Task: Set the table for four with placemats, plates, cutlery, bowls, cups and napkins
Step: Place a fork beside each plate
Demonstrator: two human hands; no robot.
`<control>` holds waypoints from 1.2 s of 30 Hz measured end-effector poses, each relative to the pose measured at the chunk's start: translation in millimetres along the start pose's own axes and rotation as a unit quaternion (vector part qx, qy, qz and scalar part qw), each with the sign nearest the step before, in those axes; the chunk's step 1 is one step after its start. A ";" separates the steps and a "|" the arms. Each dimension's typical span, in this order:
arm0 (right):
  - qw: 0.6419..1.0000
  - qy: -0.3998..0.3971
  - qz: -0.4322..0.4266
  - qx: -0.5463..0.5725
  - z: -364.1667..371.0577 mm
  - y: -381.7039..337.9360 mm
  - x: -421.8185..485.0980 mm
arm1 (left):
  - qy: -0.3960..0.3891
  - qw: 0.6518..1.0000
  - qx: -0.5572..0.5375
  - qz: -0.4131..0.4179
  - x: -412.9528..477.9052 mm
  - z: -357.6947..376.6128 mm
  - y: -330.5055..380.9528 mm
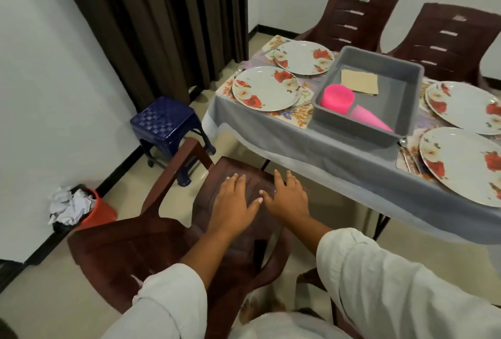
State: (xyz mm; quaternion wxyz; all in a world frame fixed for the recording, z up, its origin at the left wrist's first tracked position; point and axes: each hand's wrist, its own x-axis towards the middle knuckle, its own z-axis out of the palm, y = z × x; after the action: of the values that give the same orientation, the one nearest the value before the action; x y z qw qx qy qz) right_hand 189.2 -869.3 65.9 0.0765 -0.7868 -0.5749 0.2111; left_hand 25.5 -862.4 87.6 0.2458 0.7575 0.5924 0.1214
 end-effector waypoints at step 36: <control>0.984 0.147 0.078 -0.065 -96.7 -0.1 82.2 | -0.002 0.997 -0.023 0.079 127.5 -17.7 54.0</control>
State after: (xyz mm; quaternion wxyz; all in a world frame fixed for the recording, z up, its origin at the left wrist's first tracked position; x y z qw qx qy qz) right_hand 250.3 -780.4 132.9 0.0924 -0.8551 -0.5065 0.0611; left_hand 96.6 -745.8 116.9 0.2545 0.7962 0.5273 0.1524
